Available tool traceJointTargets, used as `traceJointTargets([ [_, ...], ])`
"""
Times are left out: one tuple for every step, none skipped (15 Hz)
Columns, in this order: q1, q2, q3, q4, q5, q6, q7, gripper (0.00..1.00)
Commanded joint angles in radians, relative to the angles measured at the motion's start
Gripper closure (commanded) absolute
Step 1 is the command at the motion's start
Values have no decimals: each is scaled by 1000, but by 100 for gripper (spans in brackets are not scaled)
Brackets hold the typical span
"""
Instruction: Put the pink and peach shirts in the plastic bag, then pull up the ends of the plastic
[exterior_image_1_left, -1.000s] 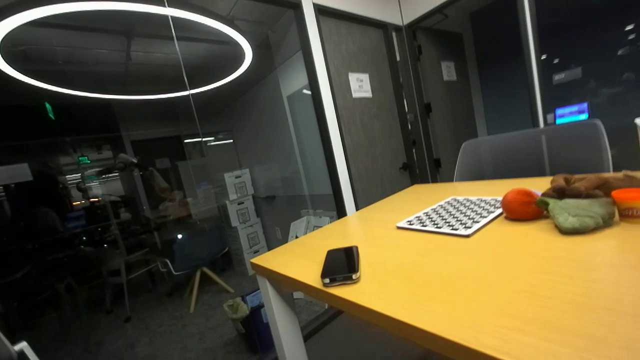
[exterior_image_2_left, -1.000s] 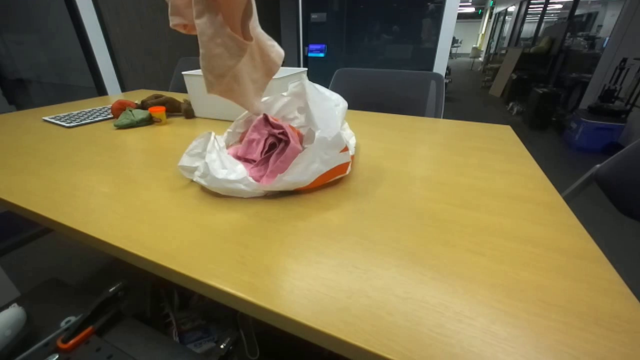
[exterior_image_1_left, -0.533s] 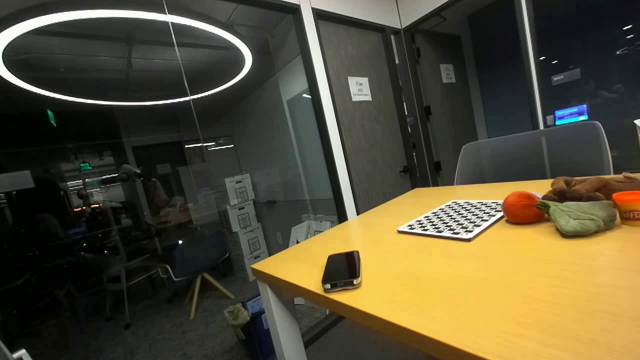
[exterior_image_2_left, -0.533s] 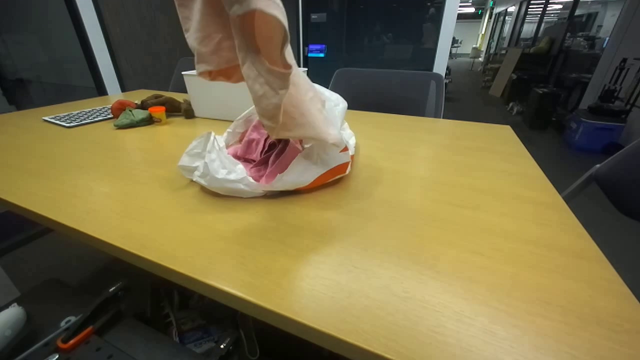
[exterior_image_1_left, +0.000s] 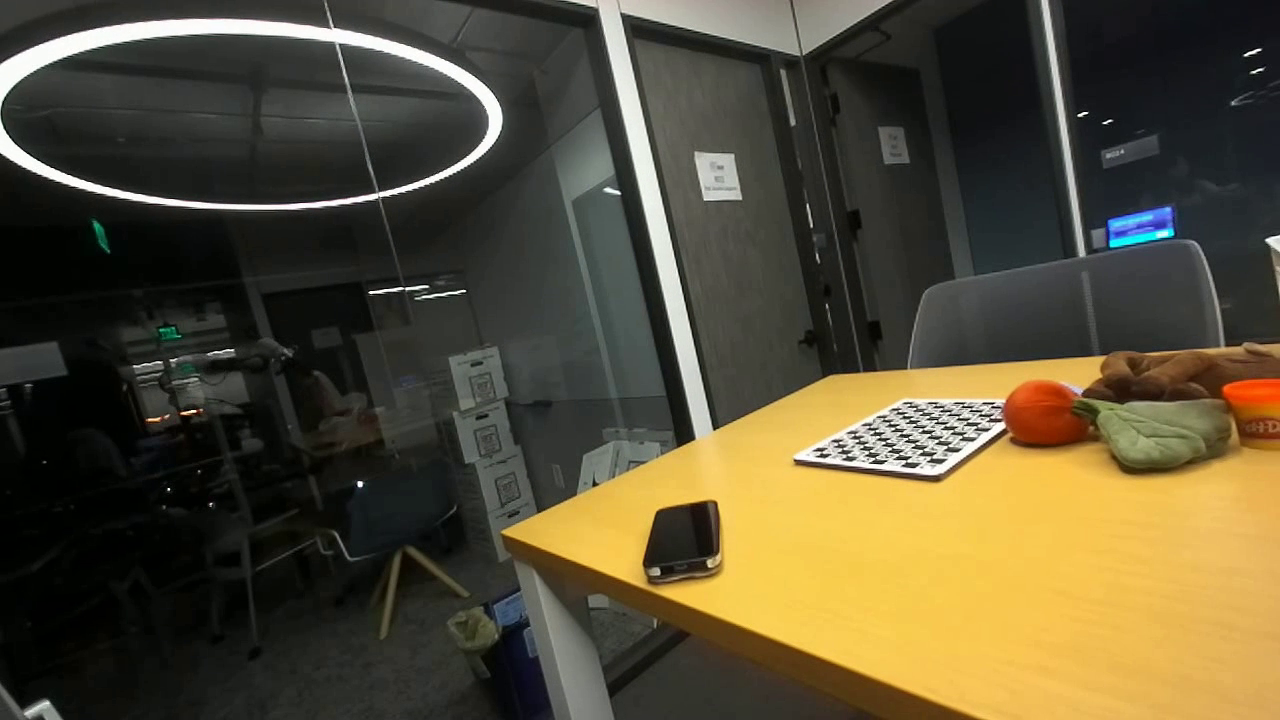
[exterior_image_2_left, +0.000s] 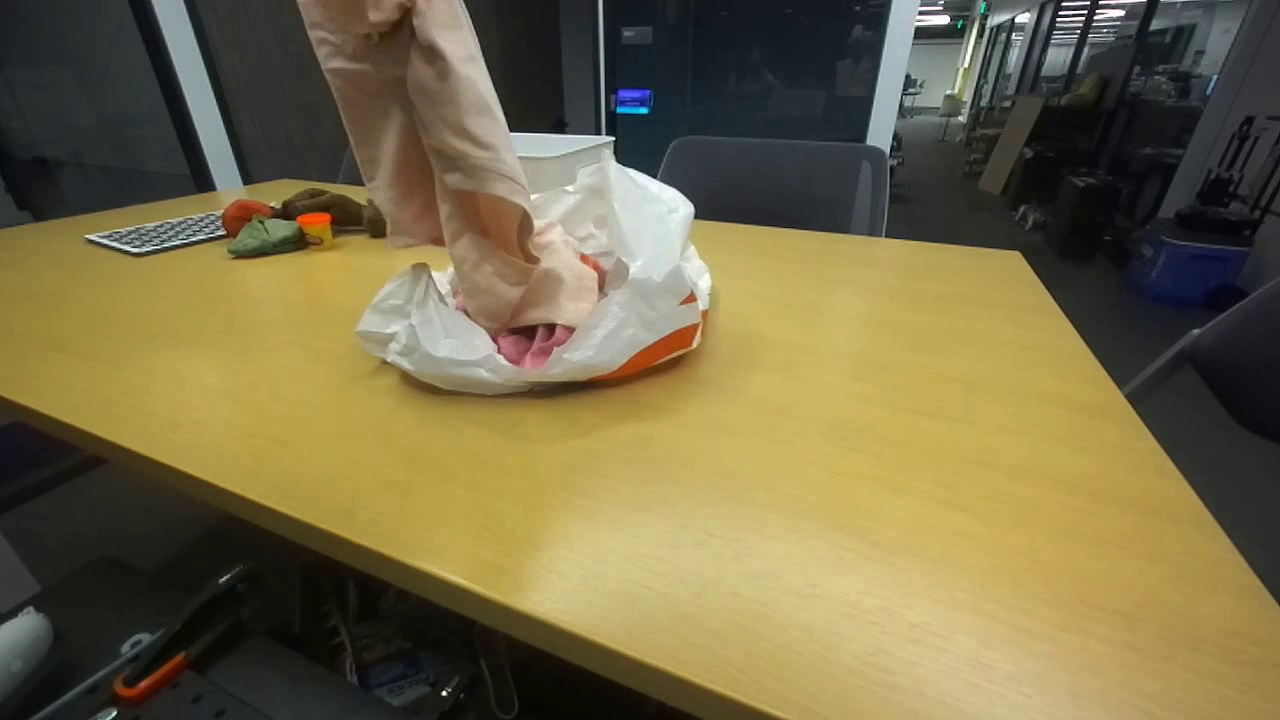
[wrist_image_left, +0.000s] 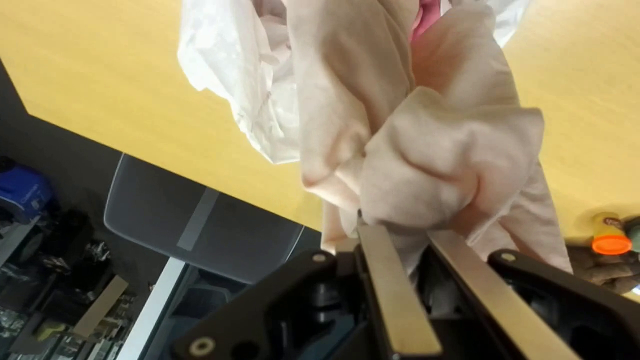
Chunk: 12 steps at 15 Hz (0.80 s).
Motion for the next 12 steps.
traceJointTargets([
  [5, 120, 15, -20, 5, 60, -11, 93],
  [9, 161, 23, -23, 8, 71, -7, 93],
  [6, 212, 26, -24, 3, 97, -8, 93],
  [5, 246, 40, -21, 2, 111, 2, 93],
  [-15, 284, 63, -16, -16, 145, 25, 93],
  [-41, 308, 93, -8, -44, 168, 51, 93],
  [-59, 320, 117, -3, -66, 196, 75, 92],
  [-85, 326, 163, -3, -100, 220, 127, 92],
  [-118, 338, 200, -2, -139, 249, 172, 92],
  [-181, 345, 264, -4, -210, 280, 249, 92],
  [-227, 336, 306, 0, -268, 286, 299, 92],
  [-264, 327, 344, 5, -311, 271, 357, 92],
])
